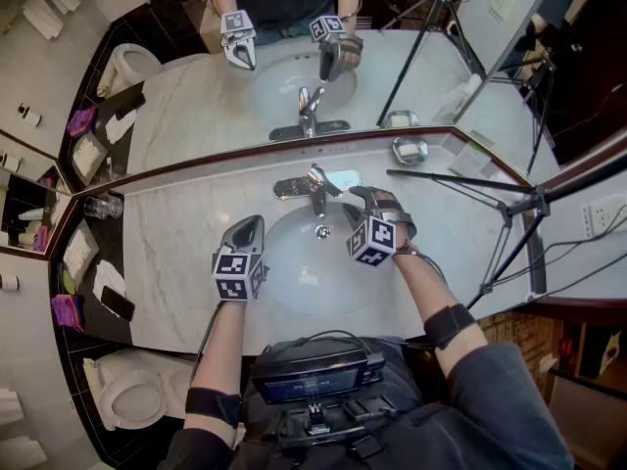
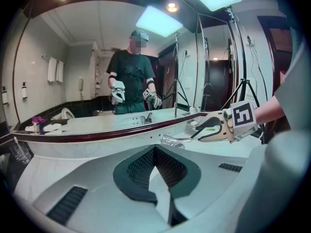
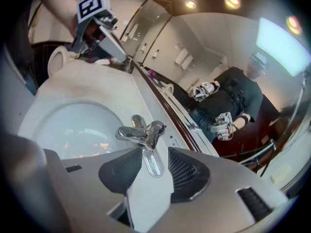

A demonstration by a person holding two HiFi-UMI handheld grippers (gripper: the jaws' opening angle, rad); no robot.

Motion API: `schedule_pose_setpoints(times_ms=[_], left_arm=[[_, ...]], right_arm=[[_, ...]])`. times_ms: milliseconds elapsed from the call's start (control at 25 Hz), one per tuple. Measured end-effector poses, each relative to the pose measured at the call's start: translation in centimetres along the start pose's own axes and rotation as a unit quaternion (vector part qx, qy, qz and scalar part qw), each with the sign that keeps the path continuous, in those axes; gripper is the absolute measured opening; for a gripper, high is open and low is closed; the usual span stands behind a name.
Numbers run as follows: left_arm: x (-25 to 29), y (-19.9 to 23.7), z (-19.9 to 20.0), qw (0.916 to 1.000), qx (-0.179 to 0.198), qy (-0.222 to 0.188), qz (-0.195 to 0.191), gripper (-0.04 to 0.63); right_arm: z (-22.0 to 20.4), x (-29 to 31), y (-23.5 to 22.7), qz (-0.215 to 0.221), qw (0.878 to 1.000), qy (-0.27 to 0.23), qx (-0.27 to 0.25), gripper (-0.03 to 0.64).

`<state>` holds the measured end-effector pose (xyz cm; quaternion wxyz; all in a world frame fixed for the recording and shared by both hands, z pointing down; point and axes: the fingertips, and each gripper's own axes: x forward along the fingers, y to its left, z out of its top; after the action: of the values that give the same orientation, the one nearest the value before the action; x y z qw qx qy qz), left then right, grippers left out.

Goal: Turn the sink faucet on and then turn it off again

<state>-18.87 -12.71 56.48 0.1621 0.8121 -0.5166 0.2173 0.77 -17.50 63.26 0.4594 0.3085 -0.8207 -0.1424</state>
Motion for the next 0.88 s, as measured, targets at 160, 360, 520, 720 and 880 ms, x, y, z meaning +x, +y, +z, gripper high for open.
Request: schedule_pose_setpoints(times_ms=[160, 360, 520, 720, 880], left_arm=[[0.4, 0.0, 0.1, 1.0, 0.002, 0.0, -0.002, 0.0], [0.9, 0.2, 0.1, 1.0, 0.004, 0.003, -0.005, 0.0], [1.3, 0.2, 0.1, 1.0, 0.004, 0.005, -0.007, 0.0], [1.6, 0.5, -0.2, 0.9999, 0.002, 0.009, -0.008, 0.0], [1.9, 0.6, -0.8, 0.9999, -0.004, 0.013, -0.008, 0.0]], right_arm=[[0.2, 2.1, 0.5, 0.0, 0.994, 0.02, -0.107, 0.206], [0.8, 4.3, 1.0, 0.014, 0.987, 0.031, -0.158, 0.206], [1.2, 6.0, 0.9, 0.016, 0.984, 0.039, -0.172, 0.206], [0.9, 7.5, 0.9, 0.028, 0.98, 0.061, -0.188, 0.191], [1.2, 7.6, 0.6, 0.02, 0.983, 0.058, -0.174, 0.147]])
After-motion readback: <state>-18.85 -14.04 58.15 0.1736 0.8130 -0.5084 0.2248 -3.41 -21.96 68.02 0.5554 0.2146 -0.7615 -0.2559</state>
